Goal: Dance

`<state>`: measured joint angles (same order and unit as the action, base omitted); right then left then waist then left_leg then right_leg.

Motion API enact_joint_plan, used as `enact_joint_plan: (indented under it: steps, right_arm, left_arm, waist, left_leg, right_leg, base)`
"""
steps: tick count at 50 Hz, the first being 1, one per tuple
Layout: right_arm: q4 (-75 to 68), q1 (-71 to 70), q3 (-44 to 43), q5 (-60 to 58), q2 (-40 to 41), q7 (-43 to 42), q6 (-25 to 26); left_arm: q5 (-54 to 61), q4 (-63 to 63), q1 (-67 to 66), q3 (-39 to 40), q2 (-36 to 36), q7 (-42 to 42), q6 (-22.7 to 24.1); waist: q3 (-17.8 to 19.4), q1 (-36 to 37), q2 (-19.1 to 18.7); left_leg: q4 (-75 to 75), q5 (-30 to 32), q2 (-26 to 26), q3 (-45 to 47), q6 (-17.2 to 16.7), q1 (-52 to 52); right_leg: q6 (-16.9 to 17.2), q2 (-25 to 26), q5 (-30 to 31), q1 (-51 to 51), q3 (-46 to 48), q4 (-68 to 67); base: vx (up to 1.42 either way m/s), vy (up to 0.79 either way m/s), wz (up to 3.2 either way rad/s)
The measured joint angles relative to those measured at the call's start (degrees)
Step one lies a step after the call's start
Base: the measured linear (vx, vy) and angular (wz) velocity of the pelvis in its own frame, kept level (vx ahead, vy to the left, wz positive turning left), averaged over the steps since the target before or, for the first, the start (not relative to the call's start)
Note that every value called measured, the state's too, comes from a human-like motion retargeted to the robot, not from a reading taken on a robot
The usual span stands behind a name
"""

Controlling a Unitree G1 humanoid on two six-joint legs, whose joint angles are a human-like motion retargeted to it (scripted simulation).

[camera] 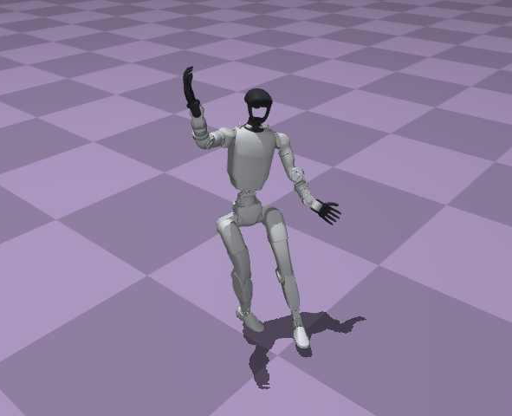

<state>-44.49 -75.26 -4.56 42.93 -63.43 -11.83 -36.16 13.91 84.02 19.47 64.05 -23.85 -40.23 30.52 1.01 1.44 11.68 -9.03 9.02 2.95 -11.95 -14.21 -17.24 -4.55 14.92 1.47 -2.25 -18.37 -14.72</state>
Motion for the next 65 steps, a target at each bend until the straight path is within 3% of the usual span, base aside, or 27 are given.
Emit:
enact_joint_plan:
  steps: [3, 8, 10, 12, 14, 17, 20, 21, 27, 31, 33, 35, 38, 41, 42, 43, 49, 53, 58, 65]
  right_arm:
    - [0.0, -0.2, 1.8, -1.5, 1.4, -5.6, -3.0]
    - [-0.4, -3.1, 8.2, -12.0, 2.8, -20.9, -4.9]
    - [-0.5, -4.2, 11.3, -17.2, 3.5, -24.1, -4.3]
    - [-1.0, -4.9, 13.8, -21.4, 4.8, -27.2, -3.7]
    - [-1.6, -5.0, 16.5, -24.0, 6.5, -28.1, -3.2]
    - [-3.7, -5.0, 21.2, -26.4, 9.2, -28.1, -2.3]
    - [-4.5, -5.4, 26.8, -26.9, 11.0, -25.3, -0.4]
    - [-4.4, -5.6, 28.1, -27.2, 11.8, -23.8, 0.1]
    - [-1.7, -5.8, 34.4, -28.7, 16.4, -14.8, 2.6]
    - [1.5, -5.6, 36.7, -24.5, 17.9, -1.6, 5.3]
    - [3.2, -5.5, 37.0, -20.6, 18.3, 5.7, 6.9]
    - [5.0, -5.8, 36.3, -16.3, 17.6, 13.5, 8.5]
    - [7.4, -4.6, 34.3, -12.7, 14.7, 22.7, 11.3]
    - [9.0, -2.3, 29.6, -10.5, 10.8, 28.2, 11.0]
    - [9.5, -1.0, 27.2, -9.4, 9.5, 31.0, 11.3]
    - [9.8, 0.7, 24.1, -8.2, 8.5, 34.7, 12.1]
    - [7.3, 11.0, -2.2, 1.5, 13.9, 55.4, 19.7]
    - [3.6, 16.9, -19.1, 11.3, 20.7, 63.1, 19.6]
    - [-3.0, 23.1, -37.5, 24.1, 25.8, 65.3, 18.2]
    - [-17.2, 35.5, -60.1, 32.1, 23.9, 60.9, 16.6]
  left_arm:
    - [-0.9, -3.0, 12.5, -3.5, -5.3, -5.5, 3.4]
    - [-3.8, -17.2, 31.8, -22.1, -10.6, -13.6, 6.5]
    - [-5.8, -24.4, 37.9, -29.8, -11.2, -14.4, 7.2]
    - [-9.2, -31.4, 43.3, -36.7, -10.6, -12.4, 6.8]
    - [-12.3, -36.2, 47.7, -41.8, -10.3, -9.1, 6.0]
    - [-15.4, -40.5, 53.7, -49.5, -9.7, -2.4, 4.8]
    - [-16.4, -41.4, 59.9, -55.5, -7.1, 7.1, 5.6]
    - [-15.8, -41.2, 62.1, -56.9, -5.7, 10.8, 5.5]
    - [-4.8, -38.7, 71.3, -67.7, 1.6, 36.0, 1.3]
    - [-2.6, -38.3, 73.1, -73.9, 3.4, 49.0, -3.4]
    - [-4.9, -38.8, 73.6, -74.9, 3.9, 53.0, -3.6]
    - [-10.7, -39.6, 74.0, -75.2, 3.7, 53.6, -1.9]
    - [-20.5, -41.1, 74.6, -74.4, 2.1, 50.8, 1.6]
    - [-24.9, -42.2, 75.2, -72.8, -0.8, 50.4, 5.2]
    - [-25.3, -42.3, 75.3, -72.0, -1.7, 49.7, 5.4]
    - [-24.6, -42.1, 75.4, -71.1, -2.5, 49.1, 5.3]
    - [-5.2, -41.7, 76.1, -62.3, -6.3, 52.8, 1.4]
    - [4.5, -40.7, 75.7, -57.4, -9.0, 51.7, 1.7]
    - [8.7, -38.9, 72.8, -51.3, -12.2, 50.4, 2.9]
    - [10.0, -35.8, 68.6, -46.9, -14.1, 47.4, 4.7]
  waist:
    - [2.5, 0.0, -2.6]
    - [2.6, 3.8, -6.3]
    - [1.3, 6.1, -6.7]
    - [0.1, 7.4, -7.5]
    - [-1.9, 8.1, -9.2]
    - [-7.3, 6.6, -11.8]
    - [-10.3, 5.2, -12.7]
    - [-10.8, 4.9, -13.0]
    - [-12.4, 3.7, -15.2]
    - [-13.6, 6.5, -15.4]
    - [-13.9, 8.0, -15.2]
    - [-13.9, 8.9, -14.6]
    - [-13.8, 9.8, -15.2]
    - [-13.8, 11.1, -15.4]
    - [-13.5, 11.3, -15.5]
    - [-13.1, 11.4, -15.4]
    - [-10.2, 9.6, -17.6]
    - [-9.7, 8.5, -18.1]
    - [-7.5, 10.6, -18.5]
    - [-6.1, 10.3, -15.8]
  left_leg:
    - [3.8, 2.4, -12.4, 1.1, -0.8, 2.2]
    - [1.1, 5.9, -18.8, -8.7, -0.8, 6.7]
    - [0.0, 6.9, -18.3, -16.5, -0.8, 9.4]
    - [-2.0, 2.3, -14.7, -13.8, -0.8, 9.8]
    - [-1.9, 1.8, -13.5, -13.3, -0.8, 11.4]
    - [-2.7, 0.7, -8.6, -12.8, 0.7, 9.5]
    - [-3.6, -0.8, -9.5, -8.1, 9.3, 9.9]
    - [-3.8, -1.4, -9.8, -6.9, 10.6, 10.1]
    - [-4.6, -5.2, -10.2, 0.8, 13.6, 12.0]
    - [-4.3, -8.8, -10.4, 8.8, 18.6, 13.0]
    - [-4.1, -11.0, -10.8, 13.0, 20.3, 13.5]
    - [-3.4, -12.8, -10.3, 19.4, 20.8, 14.2]
    - [-1.4, -14.6, -8.2, 28.1, 21.2, 16.6]
    - [0.1, -15.4, -6.9, 36.2, 21.1, 17.8]
    - [0.4, -15.6, -6.7, 38.4, 21.1, 18.3]
    - [0.6, -15.9, -6.9, 40.4, 21.1, 18.8]
    - [-0.8, -16.5, -6.0, 40.8, 20.0, 20.2]
    - [-2.9, -17.3, -5.8, 36.1, 16.6, 19.9]
    - [-5.0, -22.2, -7.1, 43.9, 19.2, 22.0]
    - [-17.1, -33.2, -9.2, 45.1, 21.2, 18.6]
  right_leg:
    - [3.8, -1.2, -5.5, -3.2, -7.4, -5.2]
    - [1.5, 0.0, -5.4, -7.9, -15.2, -7.2]
    - [-0.5, 0.1, -3.5, -9.0, -18.0, -7.6]
    - [-0.8, -0.1, -1.5, -8.7, -19.0, -6.7]
    - [-0.7, -0.9, -1.4, -9.4, -20.4, -5.6]
    - [-0.8, 1.0, 2.7, -7.0, -20.2, -2.4]
    - [1.4, -1.3, 3.1, -6.0, -20.8, -2.3]
    - [1.8, -2.2, 2.9, -5.7, -19.9, -2.3]
    - [3.4, -7.4, -1.6, -4.1, -10.2, -2.3]
    - [4.5, -12.2, -6.1, -1.7, -1.7, -0.7]
    - [8.4, -14.2, -9.6, 0.0, 0.9, 0.0]
    - [17.5, -16.7, -14.2, 1.4, 5.7, 1.0]
    - [13.2, -19.7, -19.3, 2.9, 19.3, 2.4]
    - [8.5, -24.7, -13.6, 1.2, 40.8, 5.8]
    - [7.8, -25.4, -10.2, 0.9, 44.5, 6.5]
    - [9.4, -25.8, -6.8, 1.1, 45.3, 7.0]
    - [7.7, -24.2, 1.6, 5.4, 39.6, 5.2]
    - [7.9, -23.0, 2.6, 8.2, 35.2, 2.2]
    - [7.4, -23.5, 1.1, 12.3, 30.8, -6.0]
    - [7.4, -30.2, -2.5, 20.3, 31.2, -22.5]
  base:
    - [0.04, 0.92, -1.97]
    - [0.26, -0.07, -2.81]
    - [0.11, -0.74, -3.07]
    - [0.05, -0.44, -2.62]
    - [0.31, -0.09, -2.31]
    - [0.23, -0.27, -1.61]
    - [0.23, 0.03, -1.60]
    - [0.20, 0.06, -1.70]
    - [0.15, 0.02, -2.05]
    - [0.07, -0.07, -3.01]
    - [0.01, -0.12, -3.23]
    - [-0.04, -0.13, -3.07]
    - [-0.06, -0.17, -2.82]
    - [-0.18, -0.11, -2.51]
    - [-0.19, -0.05, -2.12]
    - [-0.18, -0.04, -1.86]
    - [-0.21, 0.06, -1.40]
    - [-0.09, 0.08, -0.90]
    - [-0.06, 0.27, -1.01]
    - [0.00, 0.22, -0.11]
